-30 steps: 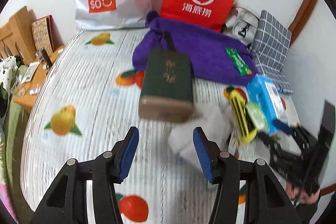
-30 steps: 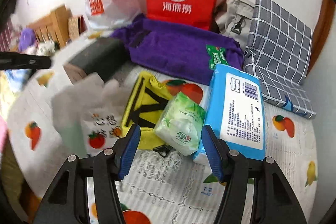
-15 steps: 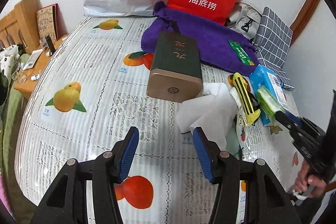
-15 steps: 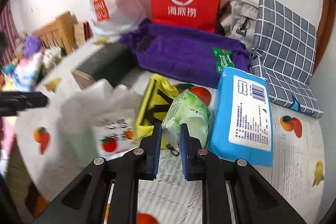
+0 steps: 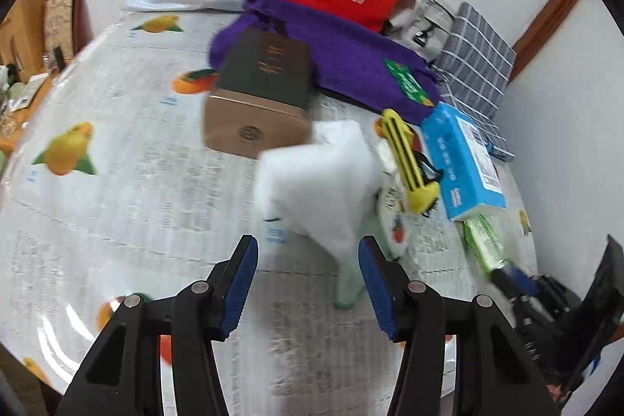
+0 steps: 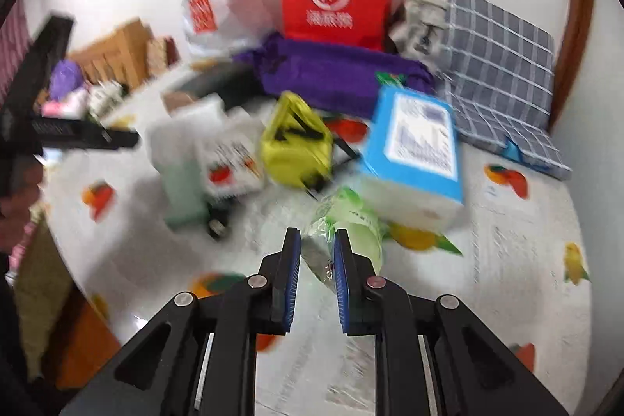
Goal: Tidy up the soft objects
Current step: 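Close the left tool on the white cloth while the right tool moves to the green tissue pack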
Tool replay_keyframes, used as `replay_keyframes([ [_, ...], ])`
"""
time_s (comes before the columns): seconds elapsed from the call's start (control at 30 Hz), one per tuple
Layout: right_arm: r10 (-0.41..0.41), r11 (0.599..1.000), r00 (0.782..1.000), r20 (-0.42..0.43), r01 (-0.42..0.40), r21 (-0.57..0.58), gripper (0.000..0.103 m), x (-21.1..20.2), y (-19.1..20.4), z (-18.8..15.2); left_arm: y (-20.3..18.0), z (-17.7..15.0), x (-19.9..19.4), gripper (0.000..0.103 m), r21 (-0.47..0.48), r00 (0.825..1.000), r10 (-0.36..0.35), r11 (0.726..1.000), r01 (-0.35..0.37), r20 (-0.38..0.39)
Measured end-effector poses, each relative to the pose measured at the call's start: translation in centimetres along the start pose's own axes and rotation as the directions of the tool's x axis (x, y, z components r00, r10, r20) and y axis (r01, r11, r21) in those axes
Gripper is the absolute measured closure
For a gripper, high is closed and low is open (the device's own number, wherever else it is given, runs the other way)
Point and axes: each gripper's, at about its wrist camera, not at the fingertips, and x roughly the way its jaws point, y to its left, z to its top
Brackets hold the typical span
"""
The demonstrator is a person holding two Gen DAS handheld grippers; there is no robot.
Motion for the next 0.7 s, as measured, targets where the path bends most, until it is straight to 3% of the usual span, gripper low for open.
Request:
replay_keyframes([
  [0.17,-0.003,1.0,1.0,-0.013,0.003,0.021,0.081,0.6,-0.5,-1.9,-1.5,-0.1,2.4,0.052,-0.002,0.999,0.021,1.0,-0.021,-0.03],
  [0.23,0.004,1.0,1.0,0.004,-0.004,0.024,0.064,0.1,-0.6,-2.4,-1.8,-0.2,3.2,0.054,-0.006,0.999,0.027,1.0,-0.028,-0.033],
  [0.27,0.012,1.0,1.0,0.015,-0.012,0.027,0.057,-0.1,-0.7,-2.6,-2.0,-0.3,3.6,0.068,-0.003,0.999,0.025,1.0,-0.025,-0.039],
  [0.3,0.015,0.999,1.0,0.025,-0.016,0.03,0.044,-0.4,-0.8,-2.7,-1.9,-0.4,3.8,0.092,0.0,0.999,0.022,1.0,-0.022,-0.043],
  [0.33,0.012,1.0,0.999,0.035,-0.013,0.028,0.037,-0.7,-0.8,-2.9,-2.0,-0.4,4.1,0.098,0.007,0.999,0.014,1.0,-0.013,-0.052],
  [0.4,-0.019,1.0,0.998,0.058,0.018,0.022,0.036,-1.2,-0.9,-2.9,-2.2,-0.6,4.1,0.097,0.02,0.999,0.016,1.0,-0.015,-0.047],
  [0.5,-0.039,0.997,0.997,0.064,0.035,0.075,0.025,-1.1,-1.7,-2.6,-2.2,-0.6,2.6,0.098,0.028,1.0,-0.01,1.0,0.011,-0.019],
  [0.7,-0.03,0.975,0.999,0.018,0.025,0.22,0.024,1.0,-3.0,-1.9,-1.7,-0.7,-1.9,0.098,0.064,0.998,0.025,0.998,-0.028,0.05],
])
